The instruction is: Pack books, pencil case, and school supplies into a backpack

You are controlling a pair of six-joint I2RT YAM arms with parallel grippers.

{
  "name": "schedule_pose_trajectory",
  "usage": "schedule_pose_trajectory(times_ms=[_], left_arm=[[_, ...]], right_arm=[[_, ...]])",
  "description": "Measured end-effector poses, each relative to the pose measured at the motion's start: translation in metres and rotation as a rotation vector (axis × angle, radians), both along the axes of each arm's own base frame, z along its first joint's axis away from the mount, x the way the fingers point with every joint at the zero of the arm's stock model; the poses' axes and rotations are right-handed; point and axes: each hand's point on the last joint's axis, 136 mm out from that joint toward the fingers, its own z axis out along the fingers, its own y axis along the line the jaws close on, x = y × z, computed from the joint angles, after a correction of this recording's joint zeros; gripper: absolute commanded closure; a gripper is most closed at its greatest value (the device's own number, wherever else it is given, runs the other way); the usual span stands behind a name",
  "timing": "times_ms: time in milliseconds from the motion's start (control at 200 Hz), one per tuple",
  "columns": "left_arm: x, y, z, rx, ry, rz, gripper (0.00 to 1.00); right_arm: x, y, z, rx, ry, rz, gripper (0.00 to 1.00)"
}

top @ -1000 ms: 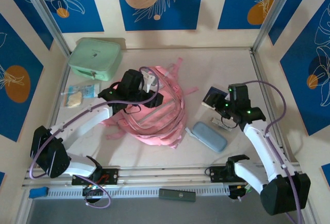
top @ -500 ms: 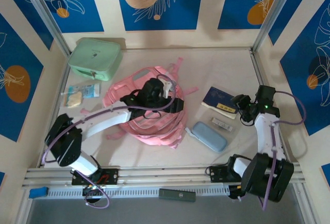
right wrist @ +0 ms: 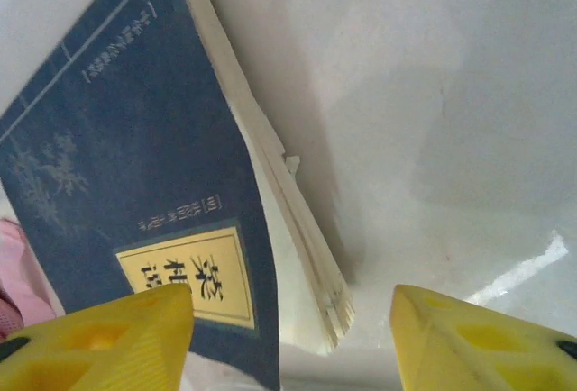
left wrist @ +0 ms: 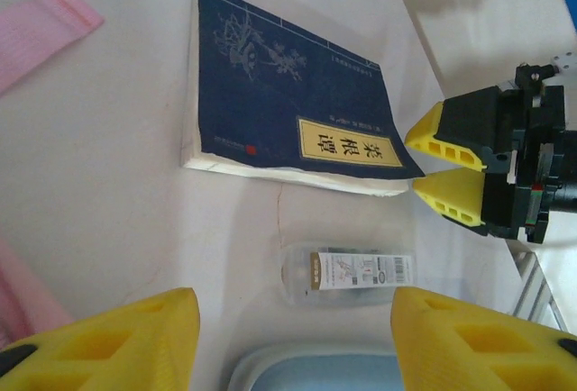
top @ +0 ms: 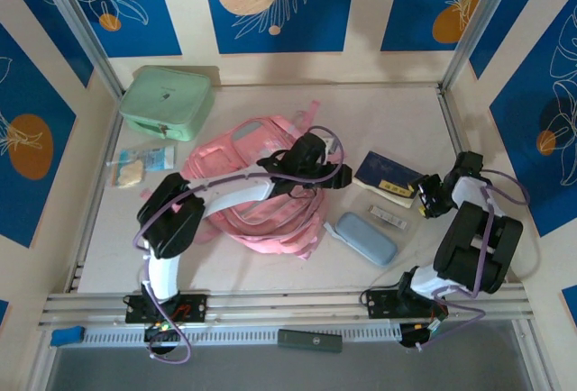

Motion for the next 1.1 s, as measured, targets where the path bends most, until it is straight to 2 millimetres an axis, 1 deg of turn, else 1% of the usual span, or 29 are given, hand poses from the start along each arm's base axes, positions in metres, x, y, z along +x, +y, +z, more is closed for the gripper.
schedule_pose_trajectory(times_ms=[90, 210, 300, 405, 515, 600, 665, 715, 865, 935, 1015, 1100], left_arm=[[0.003, -0.010, -0.013, 0.011, 0.015, -0.003, 0.38], [0.012, -0.019, -0.023, 0.028, 0.013, 0.011, 0.33], [0.024, -0.023, -0.028, 0.051, -0.014, 0.040, 0.29], [0.040, -0.031, -0.029, 0.061, -0.042, 0.073, 0.26], [0.055, -0.044, -0.037, 0.081, -0.061, 0.082, 0.24], [0.065, -0.052, -0.049, 0.106, -0.072, 0.085, 0.23], [0.071, -0.055, -0.061, 0.131, -0.074, 0.087, 0.24], [0.074, -0.056, -0.069, 0.148, -0.071, 0.089, 0.26], [0.079, -0.051, -0.094, 0.202, -0.044, 0.098, 0.31], [0.080, -0.050, -0.095, 0.215, -0.040, 0.102, 0.35], [0.081, -0.049, -0.093, 0.224, -0.037, 0.107, 0.37], [0.081, -0.046, -0.097, 0.240, -0.025, 0.115, 0.41]], right_arm=[[0.003, 0.002, -0.005, 0.016, 0.013, 0.018, 0.53], [0.009, 0.008, -0.008, 0.017, 0.021, 0.053, 0.59], [0.014, 0.016, -0.011, 0.017, 0.029, 0.096, 0.62], [0.022, 0.025, -0.014, 0.017, 0.039, 0.147, 0.66], [0.032, 0.033, -0.016, 0.014, 0.042, 0.197, 0.67], [0.036, 0.038, -0.015, 0.011, 0.040, 0.217, 0.66], [0.036, 0.039, -0.015, 0.012, 0.040, 0.221, 0.60], [0.036, 0.039, -0.015, 0.010, 0.041, 0.222, 0.57], [0.034, 0.032, -0.015, 0.011, 0.043, 0.200, 0.56], [0.035, 0.032, -0.015, 0.016, 0.039, 0.198, 0.56], [0.036, 0.032, -0.015, 0.018, 0.035, 0.200, 0.55], [0.037, 0.035, -0.016, 0.034, 0.032, 0.204, 0.56]])
